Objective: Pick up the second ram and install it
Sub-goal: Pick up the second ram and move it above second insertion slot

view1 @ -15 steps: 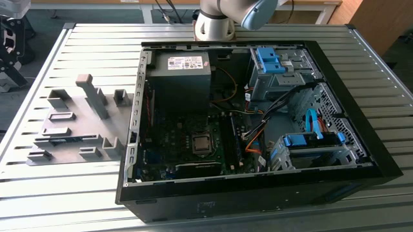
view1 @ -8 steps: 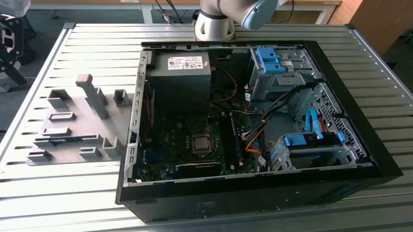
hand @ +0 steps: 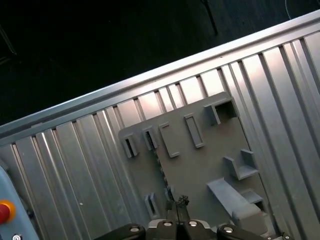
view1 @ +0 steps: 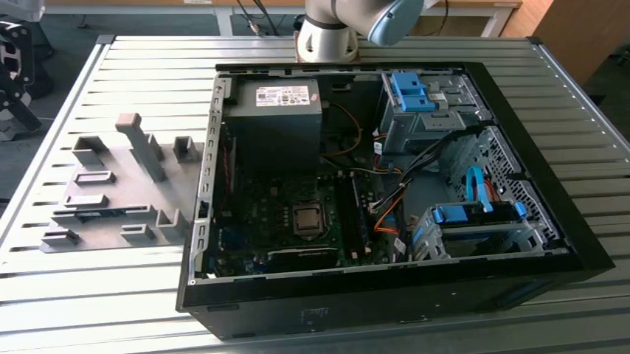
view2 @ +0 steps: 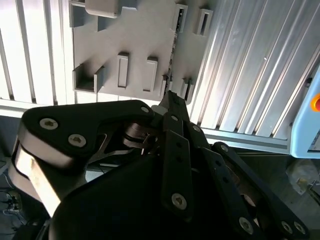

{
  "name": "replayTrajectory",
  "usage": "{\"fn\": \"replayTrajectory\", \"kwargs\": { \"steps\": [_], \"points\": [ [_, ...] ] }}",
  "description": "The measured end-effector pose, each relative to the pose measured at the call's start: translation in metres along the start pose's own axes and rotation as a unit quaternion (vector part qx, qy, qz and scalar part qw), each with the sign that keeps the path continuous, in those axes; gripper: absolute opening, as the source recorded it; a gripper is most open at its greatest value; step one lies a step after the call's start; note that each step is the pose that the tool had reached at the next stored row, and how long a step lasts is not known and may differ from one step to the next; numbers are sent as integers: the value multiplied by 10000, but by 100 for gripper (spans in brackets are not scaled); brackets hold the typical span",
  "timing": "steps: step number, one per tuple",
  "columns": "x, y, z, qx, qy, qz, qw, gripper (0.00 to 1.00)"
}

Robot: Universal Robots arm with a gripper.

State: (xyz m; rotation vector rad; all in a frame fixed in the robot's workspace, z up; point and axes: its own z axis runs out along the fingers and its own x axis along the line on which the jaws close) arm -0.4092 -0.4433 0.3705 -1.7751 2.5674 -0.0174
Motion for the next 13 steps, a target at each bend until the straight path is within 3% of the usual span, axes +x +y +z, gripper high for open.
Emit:
{"fn": "replayTrajectory", "kwargs": {
  "steps": [13],
  "points": [
    [0,0,0,-5,-10,-495,9988,11]
  ]
}}
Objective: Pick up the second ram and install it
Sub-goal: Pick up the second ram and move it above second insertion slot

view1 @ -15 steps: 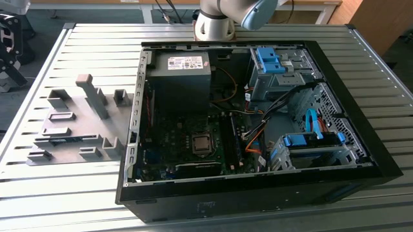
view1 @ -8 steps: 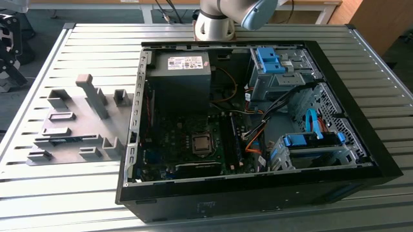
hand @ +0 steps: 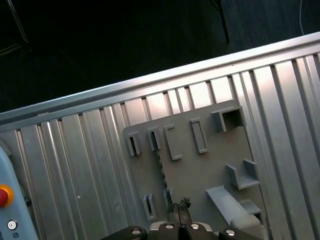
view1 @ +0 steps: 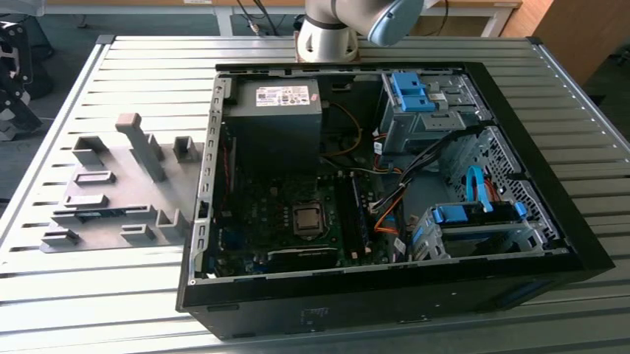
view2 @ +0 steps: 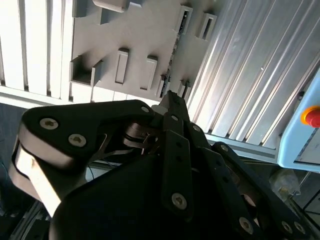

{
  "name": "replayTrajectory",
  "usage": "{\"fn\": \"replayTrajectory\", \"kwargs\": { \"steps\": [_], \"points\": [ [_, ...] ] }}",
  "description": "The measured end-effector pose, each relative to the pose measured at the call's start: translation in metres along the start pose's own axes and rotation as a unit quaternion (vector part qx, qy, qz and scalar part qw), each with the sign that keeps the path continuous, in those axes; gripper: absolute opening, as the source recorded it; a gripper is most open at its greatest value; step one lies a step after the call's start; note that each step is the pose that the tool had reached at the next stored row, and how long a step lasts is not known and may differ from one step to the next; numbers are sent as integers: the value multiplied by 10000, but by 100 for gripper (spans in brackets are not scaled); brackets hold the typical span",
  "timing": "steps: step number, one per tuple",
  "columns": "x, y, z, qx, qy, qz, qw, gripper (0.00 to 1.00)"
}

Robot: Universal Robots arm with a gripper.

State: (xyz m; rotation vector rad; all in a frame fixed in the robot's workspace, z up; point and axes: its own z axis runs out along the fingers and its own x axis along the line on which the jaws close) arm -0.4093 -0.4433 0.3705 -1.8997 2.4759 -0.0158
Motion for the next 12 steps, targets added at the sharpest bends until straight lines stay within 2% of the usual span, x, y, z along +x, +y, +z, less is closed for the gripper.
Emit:
{"fn": "replayTrajectory", "kwargs": {
  "steps": [6,12],
  "points": [
    [0,0,0,-2,-4,-178,9998,11],
    [0,0,0,-2,-4,-189,9998,11]
  ]
}}
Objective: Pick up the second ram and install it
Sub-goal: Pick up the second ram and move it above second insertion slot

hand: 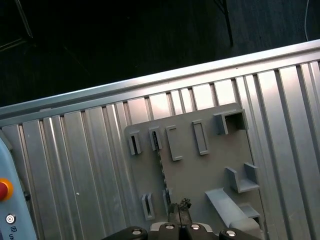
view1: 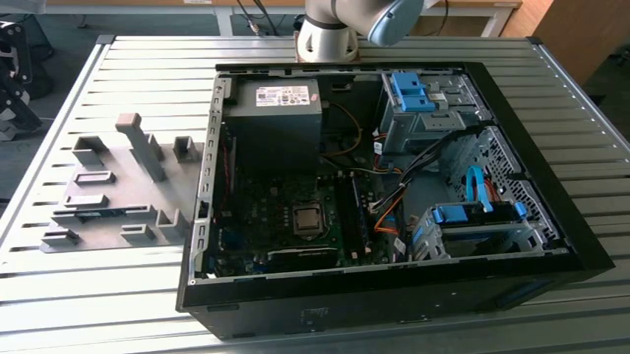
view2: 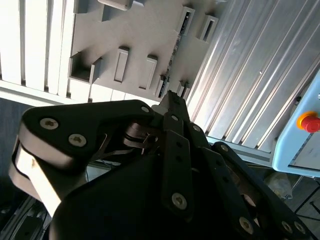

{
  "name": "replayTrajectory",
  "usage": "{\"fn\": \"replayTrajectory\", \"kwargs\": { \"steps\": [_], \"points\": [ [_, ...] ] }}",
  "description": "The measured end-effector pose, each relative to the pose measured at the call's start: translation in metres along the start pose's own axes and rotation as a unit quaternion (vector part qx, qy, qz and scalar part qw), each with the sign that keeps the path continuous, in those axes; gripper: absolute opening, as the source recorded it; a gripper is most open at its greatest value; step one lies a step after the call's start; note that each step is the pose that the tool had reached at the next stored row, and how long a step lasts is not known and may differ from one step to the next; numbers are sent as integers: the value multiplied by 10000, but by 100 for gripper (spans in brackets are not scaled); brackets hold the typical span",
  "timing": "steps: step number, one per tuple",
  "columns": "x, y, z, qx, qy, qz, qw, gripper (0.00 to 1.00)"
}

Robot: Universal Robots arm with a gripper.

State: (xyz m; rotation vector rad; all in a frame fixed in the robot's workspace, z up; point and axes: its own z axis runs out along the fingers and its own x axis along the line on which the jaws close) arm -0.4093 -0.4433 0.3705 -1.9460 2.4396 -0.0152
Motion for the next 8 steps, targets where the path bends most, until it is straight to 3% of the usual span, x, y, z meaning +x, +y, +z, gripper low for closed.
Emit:
{"fn": "replayTrajectory", "kwargs": {
  "steps": [8],
  "points": [
    [0,0,0,0,-1,-30,10000,11]
  ]
}}
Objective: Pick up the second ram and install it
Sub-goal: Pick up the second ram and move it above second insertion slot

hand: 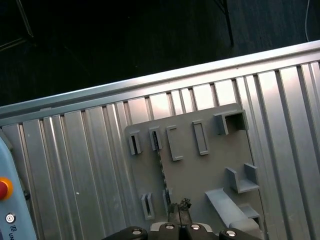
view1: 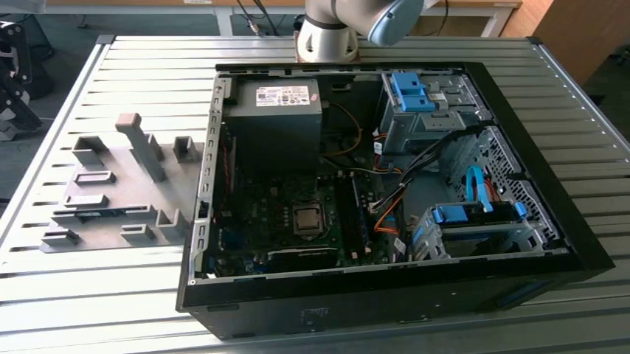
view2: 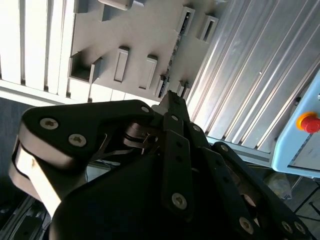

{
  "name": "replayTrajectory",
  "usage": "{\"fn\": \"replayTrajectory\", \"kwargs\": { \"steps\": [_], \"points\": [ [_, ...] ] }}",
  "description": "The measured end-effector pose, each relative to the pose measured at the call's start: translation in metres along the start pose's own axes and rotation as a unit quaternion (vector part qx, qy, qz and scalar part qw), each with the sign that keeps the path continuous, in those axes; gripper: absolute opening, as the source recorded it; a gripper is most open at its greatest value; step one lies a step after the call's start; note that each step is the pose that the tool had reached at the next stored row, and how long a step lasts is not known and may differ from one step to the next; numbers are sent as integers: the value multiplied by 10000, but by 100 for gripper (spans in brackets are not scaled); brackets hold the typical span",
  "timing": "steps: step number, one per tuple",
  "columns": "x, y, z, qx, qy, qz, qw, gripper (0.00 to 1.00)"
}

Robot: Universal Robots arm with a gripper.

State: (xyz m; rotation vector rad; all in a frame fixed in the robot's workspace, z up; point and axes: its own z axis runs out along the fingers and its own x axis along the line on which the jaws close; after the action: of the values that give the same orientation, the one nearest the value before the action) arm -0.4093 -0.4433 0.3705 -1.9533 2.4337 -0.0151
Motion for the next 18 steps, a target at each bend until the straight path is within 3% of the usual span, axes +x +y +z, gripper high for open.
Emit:
{"fn": "replayTrajectory", "kwargs": {
  "steps": [5,10,14,18],
  "points": [
    [1,0,0,-2,-5,-246,9997,11],
    [3,-1,0,-5,-11,-529,9986,11],
    [3,0,1,-8,-17,-791,9969,11],
    [4,1,2,-11,-23,-1095,9940,11]
  ]
}}
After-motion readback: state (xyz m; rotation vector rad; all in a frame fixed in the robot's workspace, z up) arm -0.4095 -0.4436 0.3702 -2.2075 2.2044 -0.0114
